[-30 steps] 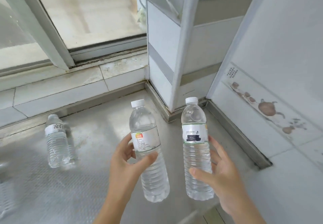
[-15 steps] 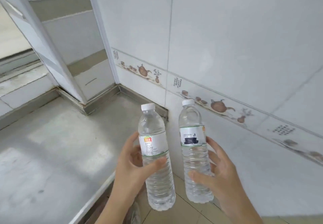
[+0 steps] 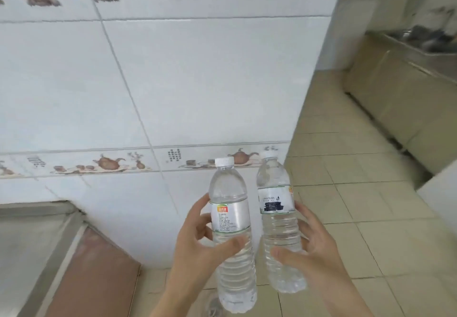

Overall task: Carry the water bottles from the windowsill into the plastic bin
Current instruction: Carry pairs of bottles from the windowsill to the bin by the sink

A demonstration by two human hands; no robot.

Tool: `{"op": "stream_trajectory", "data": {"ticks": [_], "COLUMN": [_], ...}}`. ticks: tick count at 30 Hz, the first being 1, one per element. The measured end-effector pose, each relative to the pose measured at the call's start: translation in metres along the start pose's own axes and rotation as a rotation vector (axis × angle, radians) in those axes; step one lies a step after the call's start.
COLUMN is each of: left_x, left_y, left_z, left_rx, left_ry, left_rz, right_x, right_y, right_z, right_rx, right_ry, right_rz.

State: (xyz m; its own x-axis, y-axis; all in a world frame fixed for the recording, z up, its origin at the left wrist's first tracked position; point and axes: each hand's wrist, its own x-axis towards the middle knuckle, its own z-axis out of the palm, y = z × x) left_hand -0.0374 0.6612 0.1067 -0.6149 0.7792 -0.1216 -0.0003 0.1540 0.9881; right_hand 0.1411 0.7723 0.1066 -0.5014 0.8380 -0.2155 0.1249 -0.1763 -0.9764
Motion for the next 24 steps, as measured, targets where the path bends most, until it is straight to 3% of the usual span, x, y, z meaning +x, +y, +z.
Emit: {"op": "stream_trajectory", "data": {"ticks": [10,17,24], "left_x": [0.067,0.129,0.182], "left_y": [0.021,0.048,0.076], "left_z": [0.190,0.339,0.460], "left_rx": [-0.010,-0.018,0.031], "left_ry": [-0.471,-0.628,-0.780], "left_rz": [0.066,0.032,0.121], "right_x": [0.007,0.052,0.101], "right_y": [0.010,0.003,-0.010], "right_z": [-0.159,-0.281,-0.380], "right_rx": [0.060,0.074,0.112], "right_ry": [0.404,0.606,0.733], "right_rz": [-0.059,-0.062,-0.094]}}
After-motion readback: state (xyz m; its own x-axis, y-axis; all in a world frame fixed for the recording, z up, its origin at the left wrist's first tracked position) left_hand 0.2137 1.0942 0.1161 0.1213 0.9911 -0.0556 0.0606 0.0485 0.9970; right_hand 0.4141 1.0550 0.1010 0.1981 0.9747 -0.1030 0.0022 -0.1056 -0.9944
